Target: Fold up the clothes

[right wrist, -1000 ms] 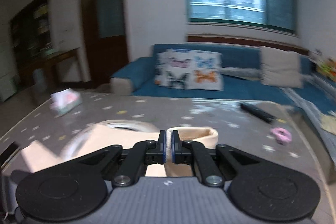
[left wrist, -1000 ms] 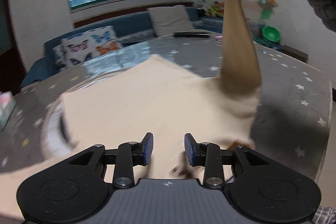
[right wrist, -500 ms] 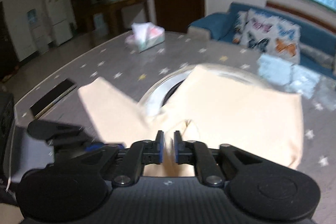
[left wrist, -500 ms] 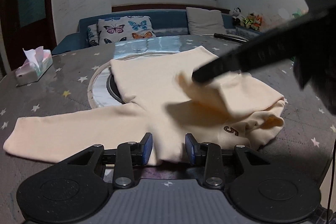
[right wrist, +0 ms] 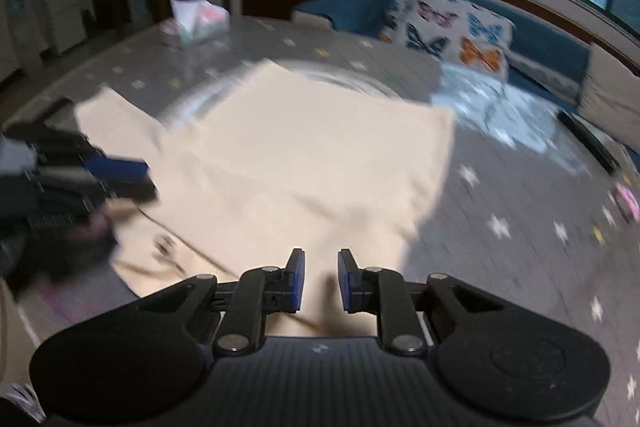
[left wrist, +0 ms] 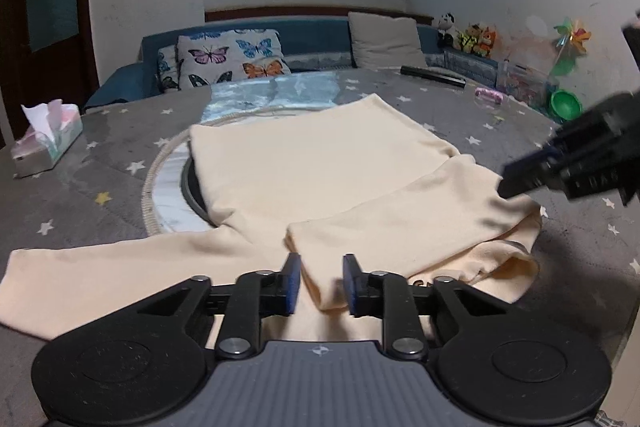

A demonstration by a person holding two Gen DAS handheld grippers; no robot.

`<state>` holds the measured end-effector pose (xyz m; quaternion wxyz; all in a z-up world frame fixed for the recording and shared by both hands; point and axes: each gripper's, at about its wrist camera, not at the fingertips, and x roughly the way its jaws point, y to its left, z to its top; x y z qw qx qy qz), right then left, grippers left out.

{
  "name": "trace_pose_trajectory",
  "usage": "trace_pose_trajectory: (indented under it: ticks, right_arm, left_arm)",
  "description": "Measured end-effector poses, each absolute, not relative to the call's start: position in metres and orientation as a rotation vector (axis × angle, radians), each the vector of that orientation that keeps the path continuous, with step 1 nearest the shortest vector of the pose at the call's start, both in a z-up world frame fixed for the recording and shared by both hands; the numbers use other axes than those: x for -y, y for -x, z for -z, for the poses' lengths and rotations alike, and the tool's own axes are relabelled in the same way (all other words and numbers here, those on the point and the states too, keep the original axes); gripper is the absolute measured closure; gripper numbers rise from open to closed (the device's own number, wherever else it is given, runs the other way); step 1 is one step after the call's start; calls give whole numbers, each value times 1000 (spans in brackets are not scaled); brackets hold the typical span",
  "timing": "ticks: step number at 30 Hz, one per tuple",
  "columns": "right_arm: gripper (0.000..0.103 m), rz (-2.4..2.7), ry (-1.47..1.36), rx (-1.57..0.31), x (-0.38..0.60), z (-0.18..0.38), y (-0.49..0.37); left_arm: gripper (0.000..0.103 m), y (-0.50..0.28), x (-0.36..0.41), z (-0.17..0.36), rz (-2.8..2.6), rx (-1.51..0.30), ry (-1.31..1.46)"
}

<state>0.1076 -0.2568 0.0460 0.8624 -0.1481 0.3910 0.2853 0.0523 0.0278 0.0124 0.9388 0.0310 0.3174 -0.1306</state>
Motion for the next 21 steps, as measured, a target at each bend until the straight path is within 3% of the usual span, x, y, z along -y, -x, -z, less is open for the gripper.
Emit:
trace_pose_trajectory:
  ticks: [4, 15, 21]
  right_arm:
    - [86, -581, 277, -852, 273, -27, -113]
    - [87, -582, 213, -770, 267, -40, -149]
    - [87, -549, 215, -797, 260, -24, -164]
  left_arm:
    - [92, -59, -26, -11, 256, -660, -71]
    - [90, -82, -18, -7, 218, -692, -84]
    - [94, -88, -23, -6, 188, -691, -84]
